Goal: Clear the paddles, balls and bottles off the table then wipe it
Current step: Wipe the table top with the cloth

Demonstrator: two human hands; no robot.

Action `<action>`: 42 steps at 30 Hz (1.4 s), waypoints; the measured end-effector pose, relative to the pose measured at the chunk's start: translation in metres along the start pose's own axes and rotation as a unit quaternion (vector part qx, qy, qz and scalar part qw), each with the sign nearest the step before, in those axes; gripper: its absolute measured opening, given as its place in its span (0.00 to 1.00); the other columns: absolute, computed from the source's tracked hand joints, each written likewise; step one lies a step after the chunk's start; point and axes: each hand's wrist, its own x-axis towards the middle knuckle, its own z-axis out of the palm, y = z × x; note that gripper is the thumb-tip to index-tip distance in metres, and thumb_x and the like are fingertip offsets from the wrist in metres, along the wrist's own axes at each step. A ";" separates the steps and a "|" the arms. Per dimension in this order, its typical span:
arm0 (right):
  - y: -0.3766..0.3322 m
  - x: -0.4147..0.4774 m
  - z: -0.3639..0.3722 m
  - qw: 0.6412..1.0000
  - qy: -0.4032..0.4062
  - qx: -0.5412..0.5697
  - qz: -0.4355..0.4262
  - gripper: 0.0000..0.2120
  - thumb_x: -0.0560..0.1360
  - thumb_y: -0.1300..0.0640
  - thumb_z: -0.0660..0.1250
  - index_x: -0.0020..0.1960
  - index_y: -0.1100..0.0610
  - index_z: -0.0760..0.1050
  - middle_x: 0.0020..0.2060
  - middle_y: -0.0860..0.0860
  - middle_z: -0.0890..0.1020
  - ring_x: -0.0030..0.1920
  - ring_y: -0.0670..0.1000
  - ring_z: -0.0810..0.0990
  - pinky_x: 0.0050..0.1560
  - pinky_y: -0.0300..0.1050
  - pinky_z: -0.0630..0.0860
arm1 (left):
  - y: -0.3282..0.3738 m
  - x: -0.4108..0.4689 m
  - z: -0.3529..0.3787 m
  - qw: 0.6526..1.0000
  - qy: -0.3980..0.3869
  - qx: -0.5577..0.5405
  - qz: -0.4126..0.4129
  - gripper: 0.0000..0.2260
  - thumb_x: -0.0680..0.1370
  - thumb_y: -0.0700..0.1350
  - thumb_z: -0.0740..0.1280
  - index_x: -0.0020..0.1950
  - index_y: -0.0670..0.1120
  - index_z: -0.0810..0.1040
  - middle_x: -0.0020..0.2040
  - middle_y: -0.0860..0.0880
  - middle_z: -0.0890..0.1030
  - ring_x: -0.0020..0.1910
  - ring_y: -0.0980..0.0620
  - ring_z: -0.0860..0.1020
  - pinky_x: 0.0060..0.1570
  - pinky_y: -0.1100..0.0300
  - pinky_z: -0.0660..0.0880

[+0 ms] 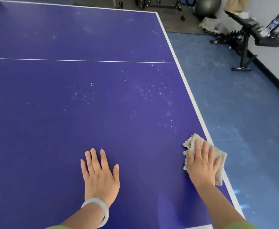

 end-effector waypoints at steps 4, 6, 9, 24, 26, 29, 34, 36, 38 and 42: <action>-0.062 -0.071 0.024 0.976 0.071 -0.028 -0.203 0.26 0.83 0.45 0.39 0.78 0.44 0.34 0.79 0.49 0.51 0.79 0.55 0.48 0.75 0.62 0.47 | 0.000 0.000 -0.001 1.000 -0.004 -0.001 0.002 0.33 0.79 0.58 0.47 0.74 0.36 0.66 0.74 0.32 0.64 0.75 0.33 0.59 0.72 0.35 0.58; -0.092 -0.095 0.035 0.943 0.037 -0.061 -0.324 0.27 0.82 0.46 0.42 0.79 0.47 0.40 0.79 0.49 0.52 0.79 0.58 0.49 0.74 0.62 0.50 | 0.000 0.000 -0.002 1.000 0.001 -0.003 0.005 0.32 0.79 0.58 0.48 0.74 0.36 0.66 0.74 0.32 0.64 0.75 0.33 0.60 0.72 0.35 0.58; -0.103 -0.067 0.026 0.905 0.022 -0.104 -0.412 0.27 0.80 0.46 0.50 0.78 0.50 0.58 0.78 0.52 0.58 0.78 0.59 0.55 0.71 0.63 0.54 | -0.001 0.000 -0.002 1.000 0.005 -0.005 0.007 0.32 0.79 0.57 0.48 0.74 0.36 0.66 0.74 0.32 0.64 0.75 0.33 0.59 0.72 0.35 0.58; -0.048 0.005 0.018 0.990 0.033 -0.066 -0.122 0.29 0.80 0.39 0.31 0.79 0.45 0.42 0.79 0.50 0.51 0.79 0.52 0.48 0.77 0.57 0.41 | -0.005 0.006 -0.001 0.997 0.011 -0.080 -0.001 0.35 0.81 0.62 0.42 0.70 0.36 0.72 0.72 0.33 0.67 0.73 0.34 0.63 0.74 0.39 0.55; -0.050 0.000 0.020 0.990 0.035 -0.058 -0.126 0.30 0.80 0.39 0.31 0.80 0.45 0.43 0.79 0.50 0.52 0.79 0.53 0.49 0.76 0.58 0.43 | 0.001 0.013 -0.006 0.995 0.017 -0.103 -0.005 0.36 0.82 0.62 0.41 0.67 0.36 0.75 0.71 0.35 0.68 0.71 0.35 0.65 0.73 0.42 0.55; -0.066 -0.012 0.020 0.982 0.024 -0.065 -0.176 0.29 0.82 0.42 0.35 0.80 0.49 0.50 0.78 0.52 0.57 0.78 0.54 0.53 0.75 0.60 0.49 | 0.018 0.035 -0.017 0.995 0.007 -0.096 0.011 0.36 0.82 0.60 0.41 0.68 0.35 0.73 0.70 0.35 0.69 0.71 0.36 0.67 0.71 0.42 0.59; -0.080 -0.002 0.009 0.919 0.009 -0.104 -0.380 0.26 0.83 0.45 0.40 0.80 0.50 0.51 0.79 0.49 0.55 0.78 0.55 0.53 0.73 0.59 0.52 | 0.053 0.074 -0.015 0.997 -0.028 -0.068 -0.033 0.40 0.78 0.65 0.47 0.69 0.31 0.70 0.71 0.30 0.66 0.72 0.31 0.64 0.70 0.38 0.59; -0.074 0.029 0.001 0.893 0.012 -0.132 -0.430 0.26 0.84 0.44 0.40 0.80 0.50 0.49 0.79 0.48 0.54 0.79 0.54 0.52 0.73 0.58 0.52 | 0.061 0.077 -0.010 0.996 -0.026 -0.064 -0.048 0.40 0.76 0.64 0.49 0.71 0.30 0.67 0.72 0.29 0.64 0.73 0.31 0.61 0.72 0.37 0.58; -0.063 0.073 -0.002 0.918 0.034 -0.131 -0.373 0.26 0.83 0.44 0.38 0.80 0.48 0.47 0.79 0.48 0.54 0.79 0.53 0.50 0.74 0.59 0.51 | 0.064 0.075 -0.007 0.998 -0.014 -0.048 -0.044 0.40 0.77 0.64 0.49 0.73 0.30 0.64 0.73 0.29 0.62 0.75 0.31 0.59 0.73 0.36 0.56; -0.045 0.123 -0.009 0.981 0.033 -0.084 -0.173 0.29 0.79 0.41 0.38 0.79 0.45 0.46 0.78 0.49 0.56 0.79 0.51 0.51 0.75 0.62 0.47 | 0.065 0.074 0.002 0.999 0.001 -0.026 -0.046 0.39 0.78 0.62 0.49 0.73 0.29 0.63 0.73 0.28 0.61 0.75 0.31 0.58 0.73 0.35 0.56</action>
